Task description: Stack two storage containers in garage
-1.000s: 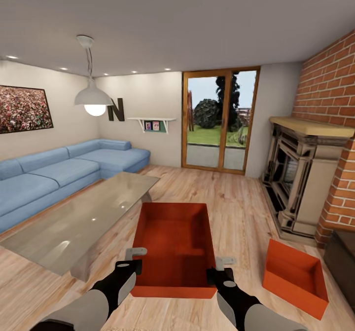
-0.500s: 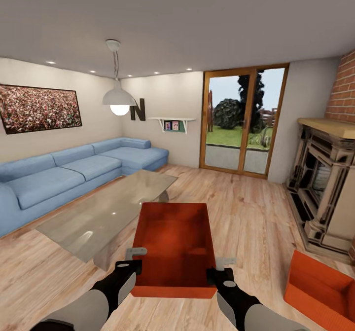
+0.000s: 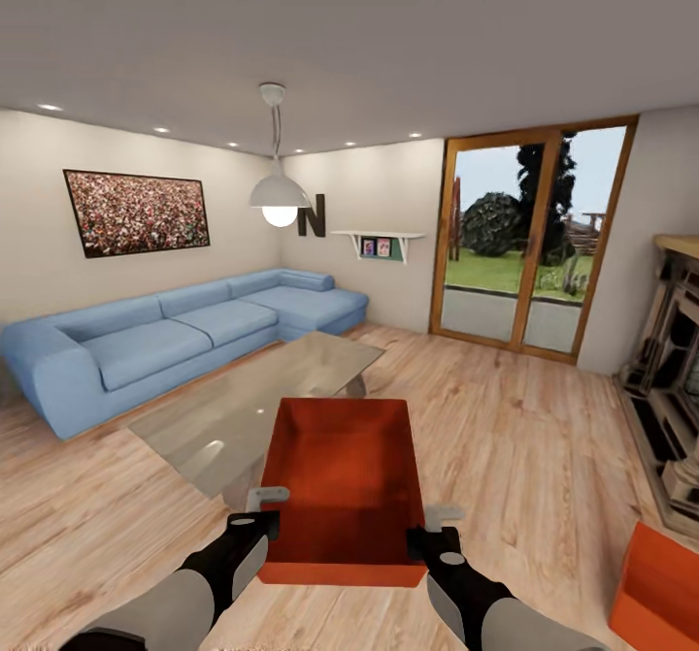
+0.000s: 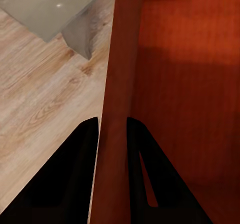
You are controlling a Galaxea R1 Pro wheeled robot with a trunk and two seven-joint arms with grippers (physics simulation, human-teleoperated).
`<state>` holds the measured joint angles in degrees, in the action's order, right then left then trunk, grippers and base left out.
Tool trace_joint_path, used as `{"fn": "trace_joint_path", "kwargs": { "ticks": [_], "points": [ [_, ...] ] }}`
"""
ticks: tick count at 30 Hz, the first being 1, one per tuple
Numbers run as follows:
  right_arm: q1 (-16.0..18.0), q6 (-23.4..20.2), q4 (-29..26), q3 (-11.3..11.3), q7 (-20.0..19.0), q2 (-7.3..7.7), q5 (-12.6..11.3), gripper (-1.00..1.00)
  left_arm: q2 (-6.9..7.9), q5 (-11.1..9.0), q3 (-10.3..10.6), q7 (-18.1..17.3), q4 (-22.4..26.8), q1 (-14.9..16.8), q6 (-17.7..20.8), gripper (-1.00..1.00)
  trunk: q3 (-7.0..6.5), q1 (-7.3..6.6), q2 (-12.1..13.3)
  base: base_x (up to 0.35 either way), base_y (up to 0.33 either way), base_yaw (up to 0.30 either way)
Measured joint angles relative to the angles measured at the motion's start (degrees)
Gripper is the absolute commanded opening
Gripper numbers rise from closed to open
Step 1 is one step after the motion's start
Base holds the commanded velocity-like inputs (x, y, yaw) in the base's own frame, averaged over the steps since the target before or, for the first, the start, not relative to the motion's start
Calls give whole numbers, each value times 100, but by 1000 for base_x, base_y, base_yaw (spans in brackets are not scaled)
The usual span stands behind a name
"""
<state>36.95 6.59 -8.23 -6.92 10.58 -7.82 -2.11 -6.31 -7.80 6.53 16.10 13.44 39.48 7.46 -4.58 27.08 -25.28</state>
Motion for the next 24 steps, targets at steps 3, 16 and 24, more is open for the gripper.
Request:
{"fn": "trace_joint_path", "kwargs": {
  "ticks": [3, 16, 24],
  "points": [
    [0, 0, 0, -2, 2, 0, 0, -100, 0, 0, 0, 0, 0, 0, 0, -100, 0, 0, 0, 0, 0, 273],
    [0, -3, -1, -5, 0, 0, -5, -100, 0, -5, 3, 2, -1, 0, 0, -100, 0, 0, 0, 0, 0, 273],
    [0, -7, -2, -3, -1, 0, -1, -100, 0, -10, 5, 4, -2, 0, 1, -100, 0, 0, 0, 0, 0, 274]
  ]
}}
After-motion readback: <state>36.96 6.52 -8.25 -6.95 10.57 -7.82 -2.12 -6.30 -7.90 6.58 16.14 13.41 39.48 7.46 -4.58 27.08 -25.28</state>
